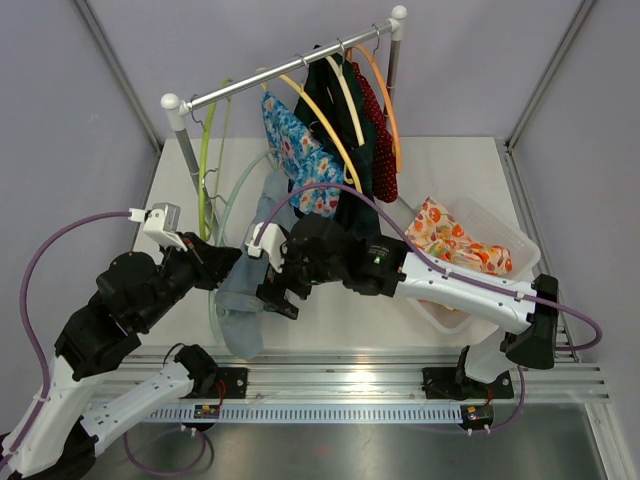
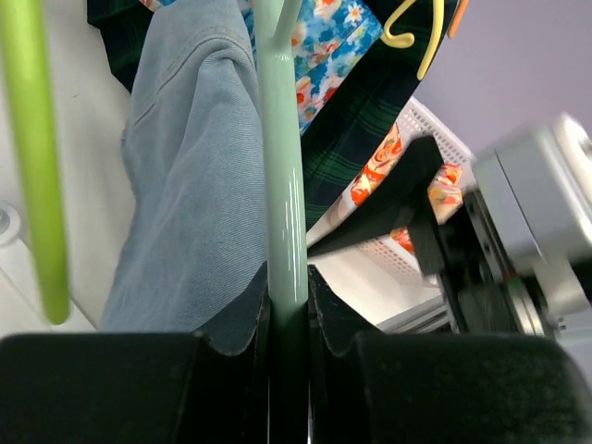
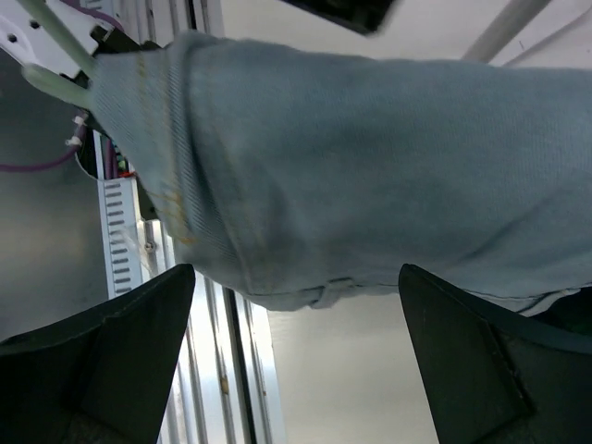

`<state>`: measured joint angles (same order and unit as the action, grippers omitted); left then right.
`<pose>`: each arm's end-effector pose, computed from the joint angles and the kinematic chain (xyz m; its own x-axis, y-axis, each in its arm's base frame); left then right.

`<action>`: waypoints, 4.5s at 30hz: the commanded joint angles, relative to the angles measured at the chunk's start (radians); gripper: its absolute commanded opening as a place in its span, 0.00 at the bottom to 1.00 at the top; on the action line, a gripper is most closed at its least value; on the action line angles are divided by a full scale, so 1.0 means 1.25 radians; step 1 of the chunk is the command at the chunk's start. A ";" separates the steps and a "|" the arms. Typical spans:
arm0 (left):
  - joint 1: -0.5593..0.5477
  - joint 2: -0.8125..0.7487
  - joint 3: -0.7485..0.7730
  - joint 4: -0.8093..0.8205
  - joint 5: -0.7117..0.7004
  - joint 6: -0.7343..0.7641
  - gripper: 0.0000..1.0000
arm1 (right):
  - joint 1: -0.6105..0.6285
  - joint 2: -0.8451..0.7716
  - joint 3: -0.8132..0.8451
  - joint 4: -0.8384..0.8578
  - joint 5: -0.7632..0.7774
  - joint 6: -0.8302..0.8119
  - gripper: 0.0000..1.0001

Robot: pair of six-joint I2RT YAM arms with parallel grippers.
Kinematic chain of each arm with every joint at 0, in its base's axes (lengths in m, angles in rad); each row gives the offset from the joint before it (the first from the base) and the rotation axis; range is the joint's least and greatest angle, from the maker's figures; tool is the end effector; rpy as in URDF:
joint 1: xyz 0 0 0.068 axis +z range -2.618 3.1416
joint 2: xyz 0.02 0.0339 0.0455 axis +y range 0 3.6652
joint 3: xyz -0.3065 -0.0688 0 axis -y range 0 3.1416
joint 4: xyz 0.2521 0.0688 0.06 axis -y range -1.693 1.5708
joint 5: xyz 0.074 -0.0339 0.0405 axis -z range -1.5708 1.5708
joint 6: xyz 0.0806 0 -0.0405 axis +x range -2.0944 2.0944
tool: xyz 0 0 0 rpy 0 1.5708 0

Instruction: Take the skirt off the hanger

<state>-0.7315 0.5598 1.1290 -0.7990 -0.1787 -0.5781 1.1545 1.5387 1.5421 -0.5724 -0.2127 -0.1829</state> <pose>0.0762 -0.0492 0.4277 -0.4308 -0.3359 -0.8376 0.3500 0.7933 -0.4982 0.1425 0.3643 0.3984 -0.0386 -0.5269 -0.8491 -0.9894 0.1391 -0.0414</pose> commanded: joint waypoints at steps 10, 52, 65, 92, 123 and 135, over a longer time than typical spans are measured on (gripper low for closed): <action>-0.001 -0.029 -0.004 0.147 -0.058 -0.111 0.00 | 0.126 0.049 0.052 0.096 0.201 0.013 1.00; -0.001 -0.075 -0.049 -0.004 -0.014 0.087 0.00 | -0.385 -0.234 0.252 -0.428 -0.362 -0.403 0.00; -0.001 -0.059 0.022 -0.005 0.101 0.108 0.00 | -0.385 -0.204 -0.084 -0.321 -0.452 -0.401 0.17; -0.001 0.301 0.334 -0.008 -0.221 0.216 0.00 | -0.611 -0.362 -0.301 -0.177 -0.451 -0.347 1.00; 0.304 0.524 0.387 0.105 0.017 0.116 0.00 | -0.623 -0.389 -0.335 -0.201 -0.513 -0.374 0.99; 0.304 0.444 0.334 0.091 0.063 0.093 0.35 | -0.623 -0.381 -0.332 -0.237 -0.539 -0.417 1.00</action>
<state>-0.3565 1.1633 1.5444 -0.7238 -0.1417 -0.4454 0.3820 1.0725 1.1225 -0.8616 -0.8478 -0.6743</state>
